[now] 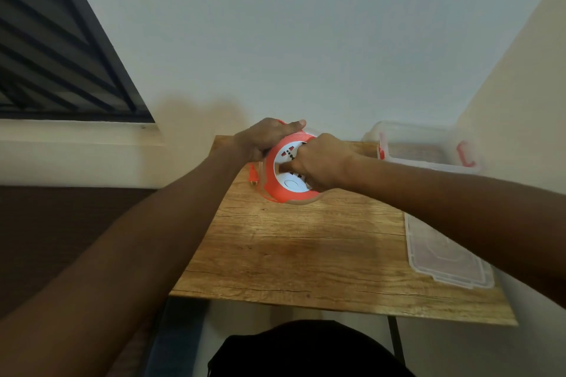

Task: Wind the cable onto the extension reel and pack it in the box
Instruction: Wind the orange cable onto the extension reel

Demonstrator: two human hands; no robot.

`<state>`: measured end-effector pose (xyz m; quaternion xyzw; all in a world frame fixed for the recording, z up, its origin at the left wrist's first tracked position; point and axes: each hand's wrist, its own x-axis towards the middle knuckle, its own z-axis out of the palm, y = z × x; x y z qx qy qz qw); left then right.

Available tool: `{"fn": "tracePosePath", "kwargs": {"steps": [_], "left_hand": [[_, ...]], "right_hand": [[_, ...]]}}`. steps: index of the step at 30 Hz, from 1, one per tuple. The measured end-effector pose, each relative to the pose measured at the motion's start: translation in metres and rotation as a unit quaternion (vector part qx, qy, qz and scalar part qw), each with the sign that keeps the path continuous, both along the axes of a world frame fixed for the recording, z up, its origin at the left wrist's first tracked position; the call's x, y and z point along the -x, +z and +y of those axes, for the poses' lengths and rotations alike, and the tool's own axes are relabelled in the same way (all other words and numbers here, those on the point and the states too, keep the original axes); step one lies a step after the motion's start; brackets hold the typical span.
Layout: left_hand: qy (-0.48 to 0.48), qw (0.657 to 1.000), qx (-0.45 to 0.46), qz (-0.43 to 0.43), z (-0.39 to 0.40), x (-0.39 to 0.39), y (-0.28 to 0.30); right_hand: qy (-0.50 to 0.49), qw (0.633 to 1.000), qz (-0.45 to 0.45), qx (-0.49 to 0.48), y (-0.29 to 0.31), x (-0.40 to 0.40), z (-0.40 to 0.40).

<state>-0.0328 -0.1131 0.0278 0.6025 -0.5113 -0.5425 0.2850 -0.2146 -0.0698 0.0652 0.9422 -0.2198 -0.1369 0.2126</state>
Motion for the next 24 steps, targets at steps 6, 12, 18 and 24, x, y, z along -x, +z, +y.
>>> {"fn": "tracePosePath", "kwargs": {"steps": [6, 12, 18, 24], "left_hand": [[0.1, 0.993, 0.016, 0.063, 0.0, 0.001, -0.013], [0.229, 0.961, 0.052, 0.145, 0.005, 0.009, -0.022], [0.295, 0.941, 0.118, 0.118, 0.01, 0.037, -0.028], [0.233, 0.962, 0.019, 0.139, 0.019, 0.007, -0.038]], "right_hand": [[-0.109, 0.982, -0.151, -0.031, -0.019, 0.004, -0.009], [-0.267, 0.885, -0.357, -0.13, -0.029, -0.003, -0.007], [-0.479, 0.515, -0.608, -0.368, -0.026, -0.032, 0.001], [-0.488, 0.437, -0.556, -0.512, -0.016, -0.026, 0.009]]}}
